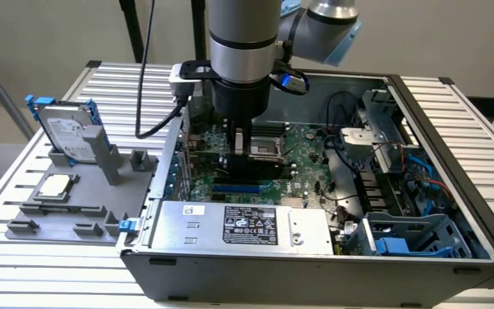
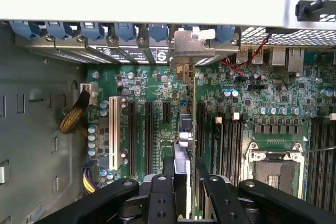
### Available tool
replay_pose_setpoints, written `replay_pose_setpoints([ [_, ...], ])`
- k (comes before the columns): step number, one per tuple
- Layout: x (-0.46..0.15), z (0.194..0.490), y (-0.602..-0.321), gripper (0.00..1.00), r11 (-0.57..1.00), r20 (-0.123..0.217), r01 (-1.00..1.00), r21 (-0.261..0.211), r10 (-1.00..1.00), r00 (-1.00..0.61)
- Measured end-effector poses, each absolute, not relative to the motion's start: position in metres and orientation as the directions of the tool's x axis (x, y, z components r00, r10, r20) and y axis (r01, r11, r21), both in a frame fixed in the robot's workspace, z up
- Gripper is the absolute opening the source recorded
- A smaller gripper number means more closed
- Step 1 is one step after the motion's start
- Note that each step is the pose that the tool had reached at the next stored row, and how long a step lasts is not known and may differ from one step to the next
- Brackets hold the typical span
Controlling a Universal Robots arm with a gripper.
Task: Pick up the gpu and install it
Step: 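Insert the gpu into the slot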
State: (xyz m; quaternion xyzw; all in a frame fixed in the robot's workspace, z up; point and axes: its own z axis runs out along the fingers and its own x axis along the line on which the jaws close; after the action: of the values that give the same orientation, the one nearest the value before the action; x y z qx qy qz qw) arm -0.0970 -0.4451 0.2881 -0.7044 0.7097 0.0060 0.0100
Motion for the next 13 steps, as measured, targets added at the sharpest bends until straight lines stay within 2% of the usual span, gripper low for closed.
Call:
replay_pose_setpoints([
  [13,-0.0970,0.2813,-0.4451,0.26,0.030,-0.021,-1.000,0.007,-0.999,-0.030],
])
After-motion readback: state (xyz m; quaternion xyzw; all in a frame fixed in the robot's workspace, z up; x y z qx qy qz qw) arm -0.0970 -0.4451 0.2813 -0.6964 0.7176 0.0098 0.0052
